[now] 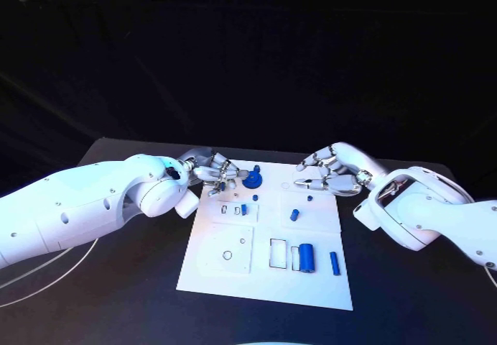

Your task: Assemble the parts on the task board

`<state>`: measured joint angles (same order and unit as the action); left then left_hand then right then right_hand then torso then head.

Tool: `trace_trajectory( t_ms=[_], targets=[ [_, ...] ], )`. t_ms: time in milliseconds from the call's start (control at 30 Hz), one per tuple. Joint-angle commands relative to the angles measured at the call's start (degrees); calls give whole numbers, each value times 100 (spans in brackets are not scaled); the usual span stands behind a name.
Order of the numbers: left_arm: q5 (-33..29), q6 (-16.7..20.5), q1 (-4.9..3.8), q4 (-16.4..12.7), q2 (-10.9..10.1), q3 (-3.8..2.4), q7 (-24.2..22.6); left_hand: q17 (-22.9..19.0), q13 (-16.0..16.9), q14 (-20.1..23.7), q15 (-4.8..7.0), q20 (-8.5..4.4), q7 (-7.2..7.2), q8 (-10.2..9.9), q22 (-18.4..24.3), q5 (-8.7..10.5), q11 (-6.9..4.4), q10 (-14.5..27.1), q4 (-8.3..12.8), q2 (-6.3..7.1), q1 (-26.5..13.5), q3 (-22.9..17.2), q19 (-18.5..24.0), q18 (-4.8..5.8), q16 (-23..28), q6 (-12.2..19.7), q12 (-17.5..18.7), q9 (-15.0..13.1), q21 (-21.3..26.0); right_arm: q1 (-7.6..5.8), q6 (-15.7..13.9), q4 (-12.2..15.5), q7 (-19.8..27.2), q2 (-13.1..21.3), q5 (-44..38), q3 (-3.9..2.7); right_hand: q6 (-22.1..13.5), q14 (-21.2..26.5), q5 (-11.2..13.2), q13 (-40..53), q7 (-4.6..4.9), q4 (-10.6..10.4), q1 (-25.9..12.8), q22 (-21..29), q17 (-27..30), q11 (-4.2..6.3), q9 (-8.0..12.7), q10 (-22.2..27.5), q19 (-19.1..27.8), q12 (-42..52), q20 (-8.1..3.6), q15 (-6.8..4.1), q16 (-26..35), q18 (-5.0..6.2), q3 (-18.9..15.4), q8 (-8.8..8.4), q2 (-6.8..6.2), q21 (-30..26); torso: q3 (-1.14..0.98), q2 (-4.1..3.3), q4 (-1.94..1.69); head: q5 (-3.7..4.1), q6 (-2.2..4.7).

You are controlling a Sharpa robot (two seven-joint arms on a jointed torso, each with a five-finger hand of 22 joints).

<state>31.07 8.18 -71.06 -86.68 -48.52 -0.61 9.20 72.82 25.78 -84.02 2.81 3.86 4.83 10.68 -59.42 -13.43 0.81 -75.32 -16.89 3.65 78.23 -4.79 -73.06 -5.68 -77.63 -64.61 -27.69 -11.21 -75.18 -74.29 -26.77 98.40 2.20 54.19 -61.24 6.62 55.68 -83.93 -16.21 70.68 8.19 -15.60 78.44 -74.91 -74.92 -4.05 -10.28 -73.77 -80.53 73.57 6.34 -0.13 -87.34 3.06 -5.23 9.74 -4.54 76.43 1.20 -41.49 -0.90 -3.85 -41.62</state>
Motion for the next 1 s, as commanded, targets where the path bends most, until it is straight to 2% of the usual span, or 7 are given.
trace_trajectory(
  t_ms=[33,167,267,367,467,600,1000],
  targets=[
    [1278,-475,-83,75,106,-2,1058,1069,529,-407,16,-39,-18,95,-951,21,-44,22,41,38,-97,-6,-458,158,-680,-40,-539,-156,-543,-20,174,5,275,95,572,-1,50,-449,-38,10,-10,-2,42,-385,-882,50,-7,-5,1,37,-48,-33,15,67,-50,31,33,-18,-33,49,4,-6,-25],
    [2096,-716,-210,134,283,-1,1599,1644,2481,-575,81,-123,-101,327,-1955,13,-105,-160,31,-35,-524,84,-1037,343,-1174,-13,-2486,-593,-1040,-38,147,-36,240,202,641,-1,60,-447,-65,11,-17,-6,35,-392,-870,57,-10,-13,-7,42,-55,-40,21,65,-69,48,33,-13,-52,61,-1,-16,-54],
    [2483,-937,-307,149,419,1,2006,1718,3385,-598,105,-176,-123,524,-2445,26,-150,-238,28,-52,-704,224,-1339,440,-1237,73,-3359,-984,-1244,-44,124,-69,200,238,649,-1,64,-443,-83,10,-20,-8,32,-389,-855,61,-12,-18,-7,43,-59,-44,29,66,-81,58,33,-18,-64,66,-3,-20,-60],
    [2662,-1139,-369,152,522,2,2335,1718,3697,-598,119,-196,-146,640,-2694,28,-155,-299,21,-67,-827,324,-1489,491,-1237,110,-3660,-1200,-1341,-48,103,-103,153,254,642,0,66,-440,-95,10,-23,-11,29,-387,-842,64,-14,-21,-6,45,-62,-47,35,66,-88,65,35,-23,-75,61,7,-30,-67],
    [2790,-1325,-413,196,646,5,2629,1718,3789,-598,121,-209,-145,702,-2809,34,-154,-282,15,-74,-941,420,-1558,515,-1237,172,-3738,-1349,-1385,-51,85,-126,103,268,626,0,70,-435,-117,8,-28,-16,21,-382,-821,68,-16,-25,-4,45,-68,-51,47,68,-105,77,35,-32,-63,54,-5,-20,-81],
    [2938,-1542,-453,303,819,18,2957,1718,3860,-598,121,-213,-146,754,-2866,37,-153,-264,12,-94,-1044,528,-1590,527,-1237,235,-3795,-1492,-1406,-53,75,-149,41,282,597,0,68,-431,-147,-3,-31,-22,13,-375,-805,72,-18,-22,-2,39,-73,-56,56,70,-124,88,36,-43,-65,51,1,-35,-106],
    [3166,-1969,-525,698,1200,112,3255,1718,3987,-598,123,-214,-154,851,-2948,39,-157,-270,10,-107,-1162,734,-1635,545,-1237,311,-3903,-1735,-1438,-56,79,-171,-64,301,542,0,45,-426,-243,-22,-35,-35,0,-366,-785,78,-18,-19,-1,29,-84,-64,69,72,-172,108,36,-64,-52,46,1,-41,-164]
  ],
)
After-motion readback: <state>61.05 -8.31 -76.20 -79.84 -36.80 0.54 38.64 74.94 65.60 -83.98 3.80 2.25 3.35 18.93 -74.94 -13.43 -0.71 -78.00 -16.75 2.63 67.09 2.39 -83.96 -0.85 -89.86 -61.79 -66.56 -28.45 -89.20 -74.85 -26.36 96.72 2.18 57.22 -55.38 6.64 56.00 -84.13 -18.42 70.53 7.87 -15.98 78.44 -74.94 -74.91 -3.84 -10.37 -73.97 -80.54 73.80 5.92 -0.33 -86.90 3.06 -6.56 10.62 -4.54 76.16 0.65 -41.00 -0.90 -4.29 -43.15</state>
